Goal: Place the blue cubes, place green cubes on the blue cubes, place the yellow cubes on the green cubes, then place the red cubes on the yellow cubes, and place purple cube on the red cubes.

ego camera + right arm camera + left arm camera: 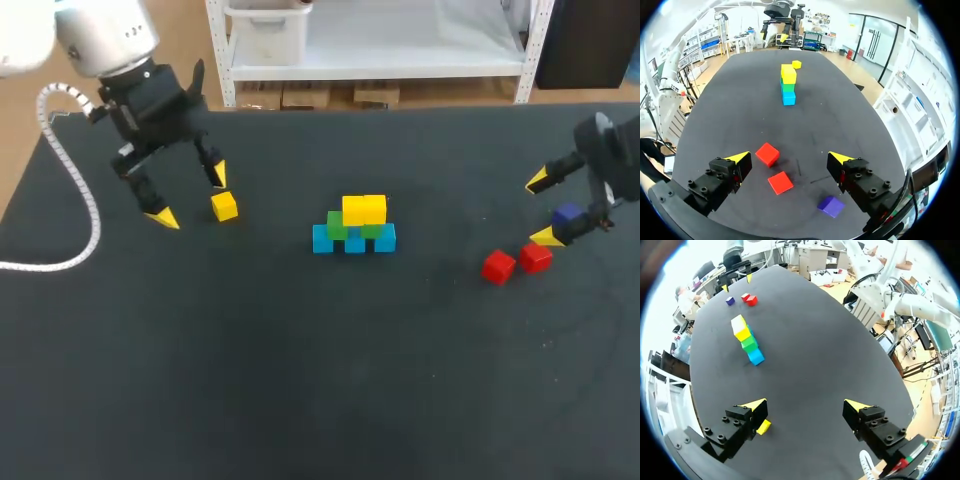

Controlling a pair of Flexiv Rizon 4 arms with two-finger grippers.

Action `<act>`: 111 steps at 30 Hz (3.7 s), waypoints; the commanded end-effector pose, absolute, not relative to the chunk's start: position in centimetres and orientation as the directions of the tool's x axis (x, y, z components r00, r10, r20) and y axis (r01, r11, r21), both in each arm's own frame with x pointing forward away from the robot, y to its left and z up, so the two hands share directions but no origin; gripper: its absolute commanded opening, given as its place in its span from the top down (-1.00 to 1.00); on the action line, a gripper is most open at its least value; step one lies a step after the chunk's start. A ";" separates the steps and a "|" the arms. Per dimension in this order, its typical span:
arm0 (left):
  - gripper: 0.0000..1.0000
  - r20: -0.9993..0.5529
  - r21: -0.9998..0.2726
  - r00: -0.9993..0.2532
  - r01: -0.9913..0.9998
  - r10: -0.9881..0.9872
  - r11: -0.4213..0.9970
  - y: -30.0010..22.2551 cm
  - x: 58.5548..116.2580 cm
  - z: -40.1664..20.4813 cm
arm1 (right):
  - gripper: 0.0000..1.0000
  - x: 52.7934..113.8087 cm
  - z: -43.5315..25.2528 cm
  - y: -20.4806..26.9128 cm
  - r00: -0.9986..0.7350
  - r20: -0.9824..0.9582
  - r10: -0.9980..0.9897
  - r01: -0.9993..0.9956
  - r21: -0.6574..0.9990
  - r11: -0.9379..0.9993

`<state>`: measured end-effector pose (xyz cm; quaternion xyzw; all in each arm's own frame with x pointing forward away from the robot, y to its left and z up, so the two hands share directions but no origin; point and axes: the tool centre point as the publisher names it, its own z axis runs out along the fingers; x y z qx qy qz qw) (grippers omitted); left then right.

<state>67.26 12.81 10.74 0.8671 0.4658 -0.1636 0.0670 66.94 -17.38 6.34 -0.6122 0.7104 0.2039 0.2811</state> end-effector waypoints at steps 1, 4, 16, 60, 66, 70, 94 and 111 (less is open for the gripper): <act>-1.00 -0.351 -0.096 0.516 0.810 0.782 -0.578 11.9 69.0 10.6 | -1.00 66.9 6.3 -17.4 -0.091 -0.650 -0.754 -0.984 -0.055 0.167; -1.00 -0.337 -0.103 0.541 0.792 0.771 -0.601 11.3 69.5 10.3 | -1.00 66.9 6.3 -17.4 -0.091 -0.650 -0.754 -0.984 -0.055 0.167; -1.00 -0.314 -0.117 0.590 0.753 0.744 -0.647 9.6 70.7 9.2 | -1.00 66.9 6.3 -17.4 -0.091 -0.650 -0.754 -0.984 -0.055 0.167; -1.00 -0.329 -0.145 0.567 0.760 0.755 -0.634 10.0 72.0 6.6 | -1.00 66.9 6.3 -17.4 -0.091 -0.650 -0.754 -0.984 -0.055 0.167; -1.00 -0.332 -0.152 0.561 0.762 0.759 -0.630 9.9 72.1 6.4 | -1.00 66.9 6.3 -17.4 -0.091 -0.650 -0.754 -0.984 -0.055 0.167; -1.00 -0.332 -0.146 0.562 0.763 0.758 -0.629 9.8 72.3 6.5 | -1.00 66.9 6.3 -17.4 -0.091 -0.650 -0.754 -0.984 -0.055 0.167; -1.00 -0.327 -0.138 0.560 0.768 0.761 -0.625 9.6 72.5 6.9 | -1.00 66.9 6.3 -17.4 -0.091 -0.650 -0.754 -0.984 -0.055 0.167; -1.00 -0.263 -0.106 0.652 0.713 0.711 -0.693 9.8 72.8 6.1 | -1.00 66.9 6.3 -17.4 -0.091 -0.650 -0.754 -0.984 -0.055 0.167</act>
